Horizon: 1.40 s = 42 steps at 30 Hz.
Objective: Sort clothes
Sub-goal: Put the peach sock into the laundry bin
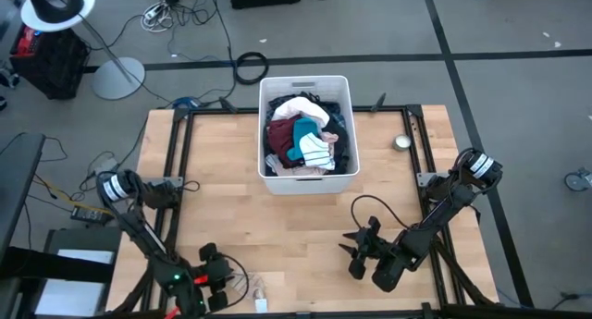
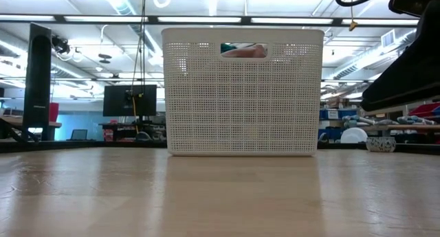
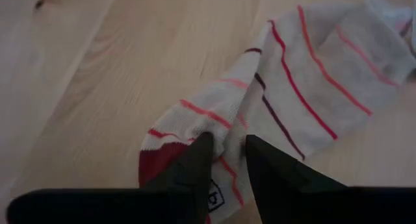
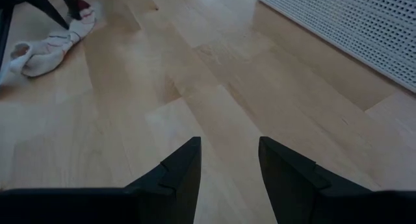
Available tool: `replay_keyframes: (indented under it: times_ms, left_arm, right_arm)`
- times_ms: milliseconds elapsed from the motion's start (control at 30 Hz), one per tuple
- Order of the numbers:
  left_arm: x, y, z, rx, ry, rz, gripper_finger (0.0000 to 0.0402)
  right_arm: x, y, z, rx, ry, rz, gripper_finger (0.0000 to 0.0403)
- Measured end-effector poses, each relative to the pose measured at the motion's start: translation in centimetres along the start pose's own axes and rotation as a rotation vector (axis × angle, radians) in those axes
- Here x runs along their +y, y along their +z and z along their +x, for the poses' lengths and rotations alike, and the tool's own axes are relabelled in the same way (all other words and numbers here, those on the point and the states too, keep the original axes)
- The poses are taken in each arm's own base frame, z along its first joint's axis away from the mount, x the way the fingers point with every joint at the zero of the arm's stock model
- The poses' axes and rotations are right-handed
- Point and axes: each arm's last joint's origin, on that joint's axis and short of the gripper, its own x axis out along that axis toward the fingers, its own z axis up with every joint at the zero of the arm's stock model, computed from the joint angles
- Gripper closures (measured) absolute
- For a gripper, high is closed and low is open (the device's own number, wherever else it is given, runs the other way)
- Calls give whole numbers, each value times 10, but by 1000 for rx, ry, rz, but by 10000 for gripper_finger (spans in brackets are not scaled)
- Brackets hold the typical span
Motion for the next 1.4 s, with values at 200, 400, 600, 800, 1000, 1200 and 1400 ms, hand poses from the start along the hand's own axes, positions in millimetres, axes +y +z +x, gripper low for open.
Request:
replay_keyframes:
  times_ms: [200, 400, 600, 800, 1000, 1200, 1400]
  left_arm:
    - [-5, 10, -1, -37, 19, -30, 379]
    - [-9, 33, -9, -74, 17, -26, 398]
    - [-15, 67, -28, -109, 19, 24, 400]
    - [-16, 112, -62, -170, 11, 120, 401]
    - [-3, 169, -99, -247, 2, 160, 401]
    - [18, 233, -129, -357, 11, 211, 401]
    - [53, 301, -147, -432, 43, 281, 401]
  right_arm:
    - [0, 0, 0, -5, -5, -1, 247]
    - [-1, 1, 2, -15, -15, -4, 247]
    - [-2, 2, 3, -23, -23, -17, 247]
    - [-3, 4, 5, -24, -34, -17, 247]
    - [-4, 5, 6, -25, -38, -22, 247]
    - [-4, 5, 7, -26, -42, -18, 247]
    - [-4, 5, 7, -26, -43, -20, 247]
